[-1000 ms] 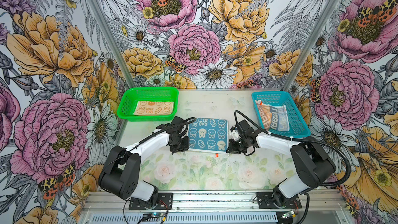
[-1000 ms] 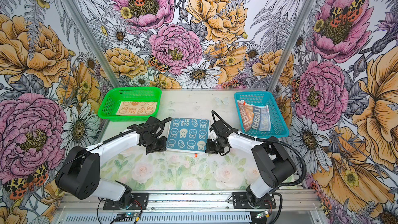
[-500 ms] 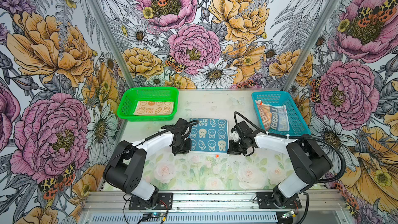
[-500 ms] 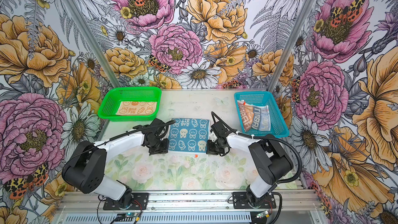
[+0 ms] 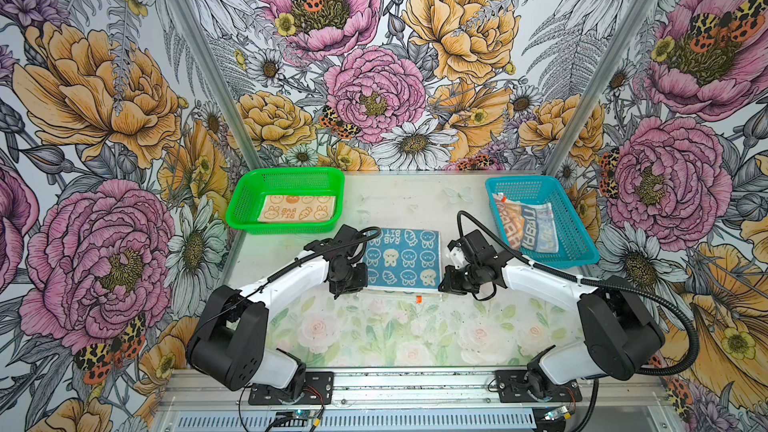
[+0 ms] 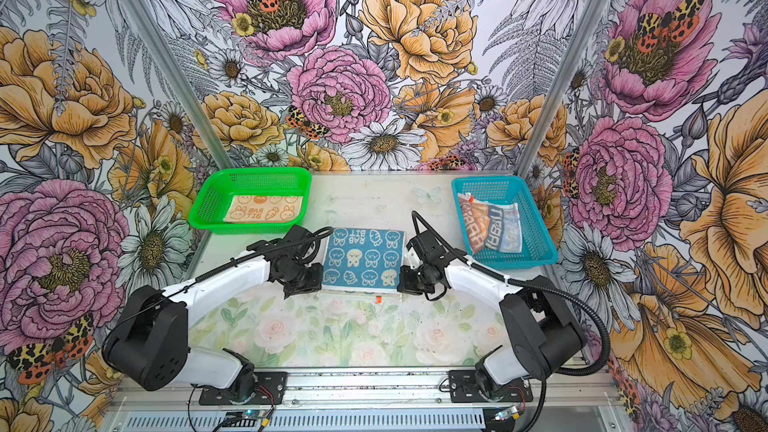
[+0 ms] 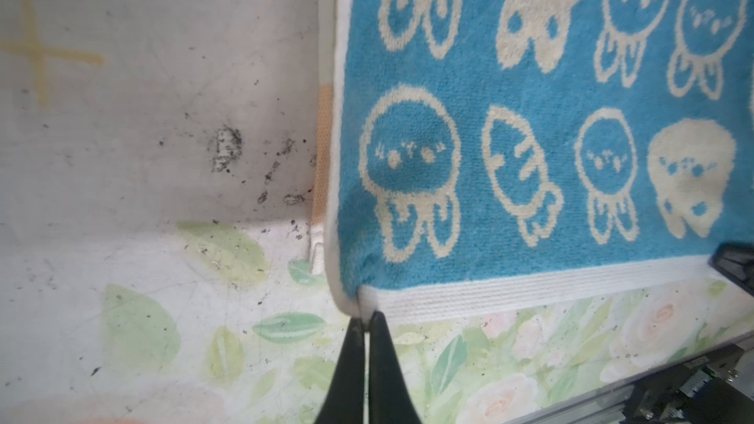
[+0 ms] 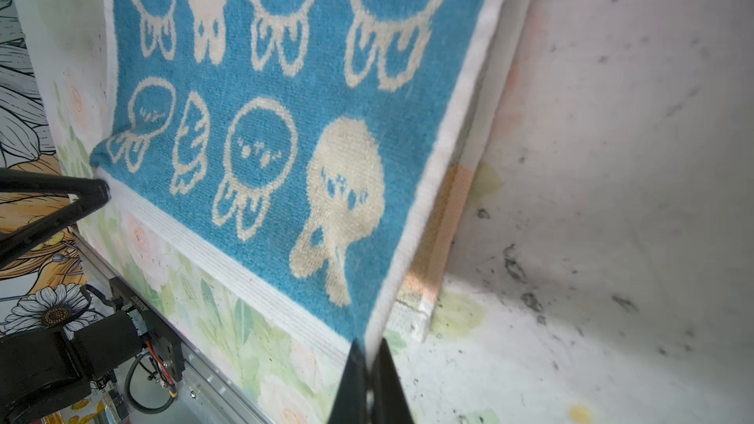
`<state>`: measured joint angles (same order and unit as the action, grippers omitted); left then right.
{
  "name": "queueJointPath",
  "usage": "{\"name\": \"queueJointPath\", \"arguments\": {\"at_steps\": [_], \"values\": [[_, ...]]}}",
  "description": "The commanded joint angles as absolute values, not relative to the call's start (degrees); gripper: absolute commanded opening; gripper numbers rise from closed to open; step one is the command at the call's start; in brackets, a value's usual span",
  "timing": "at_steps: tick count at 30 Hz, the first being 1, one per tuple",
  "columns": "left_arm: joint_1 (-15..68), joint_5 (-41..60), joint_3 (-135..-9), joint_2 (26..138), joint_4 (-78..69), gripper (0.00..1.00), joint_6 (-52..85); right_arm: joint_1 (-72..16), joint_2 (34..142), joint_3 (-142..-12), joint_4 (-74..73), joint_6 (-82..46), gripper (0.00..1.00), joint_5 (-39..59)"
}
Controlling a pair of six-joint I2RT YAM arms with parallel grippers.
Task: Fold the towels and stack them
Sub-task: 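Lower the held edge onto the table and open both grippers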
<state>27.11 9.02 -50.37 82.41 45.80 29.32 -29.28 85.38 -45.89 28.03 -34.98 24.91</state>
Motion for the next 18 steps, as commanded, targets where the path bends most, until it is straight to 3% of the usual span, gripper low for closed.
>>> {"name": "queueJointPath", "arguments": {"at_steps": [1,18], "values": [[26.8,2.6,-48.5,83.4,48.1,0.0,30.9,-29.4,88.0,-44.8,32.2,-34.9,0.0,19.4],[29.4,3.5,-46.3,88.2,45.1,0.0,32.1,-30.4,93.5,-45.3,30.4,-34.9,0.0,17.8]]}}
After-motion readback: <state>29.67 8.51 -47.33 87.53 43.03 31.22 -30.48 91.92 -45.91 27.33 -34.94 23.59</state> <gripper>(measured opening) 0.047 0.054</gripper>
